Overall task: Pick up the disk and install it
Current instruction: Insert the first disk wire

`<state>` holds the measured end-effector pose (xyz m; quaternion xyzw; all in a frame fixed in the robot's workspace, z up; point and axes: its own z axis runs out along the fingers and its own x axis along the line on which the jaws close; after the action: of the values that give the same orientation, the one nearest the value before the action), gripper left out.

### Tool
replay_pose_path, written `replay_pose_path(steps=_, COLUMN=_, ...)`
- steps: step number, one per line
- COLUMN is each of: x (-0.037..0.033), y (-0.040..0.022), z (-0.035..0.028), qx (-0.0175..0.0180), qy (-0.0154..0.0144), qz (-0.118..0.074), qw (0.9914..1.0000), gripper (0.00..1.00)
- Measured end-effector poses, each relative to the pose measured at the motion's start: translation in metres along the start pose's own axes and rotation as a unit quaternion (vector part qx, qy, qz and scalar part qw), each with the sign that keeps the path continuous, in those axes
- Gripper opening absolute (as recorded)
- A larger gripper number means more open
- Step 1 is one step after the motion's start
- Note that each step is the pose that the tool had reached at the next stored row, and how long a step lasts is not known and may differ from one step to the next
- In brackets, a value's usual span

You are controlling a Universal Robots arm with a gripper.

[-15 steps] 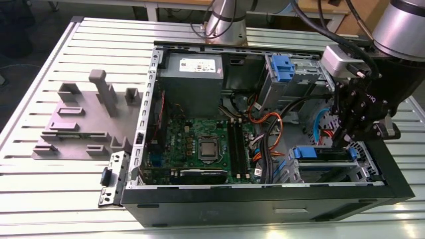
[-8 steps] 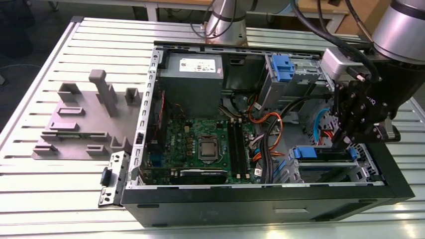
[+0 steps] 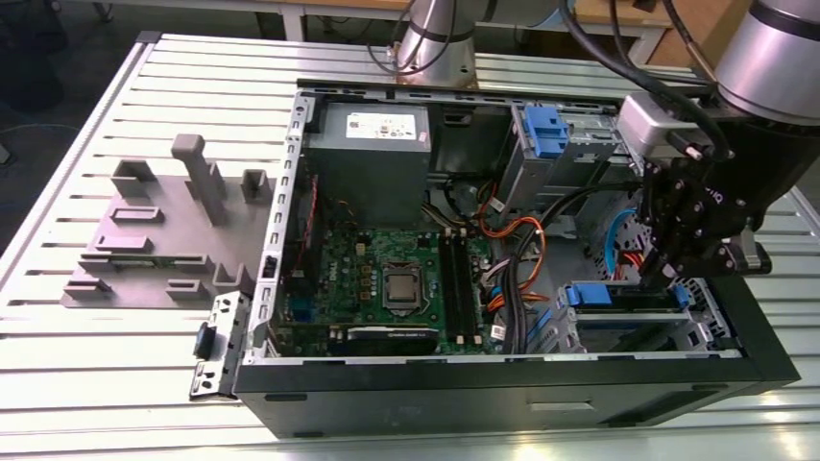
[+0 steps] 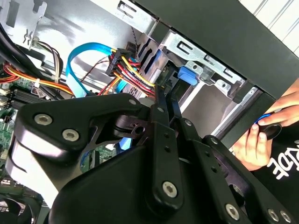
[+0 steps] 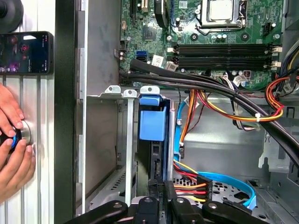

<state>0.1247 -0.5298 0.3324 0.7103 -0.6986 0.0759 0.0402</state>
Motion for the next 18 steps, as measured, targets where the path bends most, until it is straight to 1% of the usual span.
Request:
replay_pose_path(steps=9, x=0.0009, y=0.0007, z=0.0021, qx=0.0014, qy=0.0000, qz=0.000, qw=1.00000, gripper=0.17)
replay_pose_path(steps=18, x=0.0013, y=0.0017, z=0.0027, qx=0.0015, qy=-0.0001, qz=0.000, qw=1.00000, gripper=0.17)
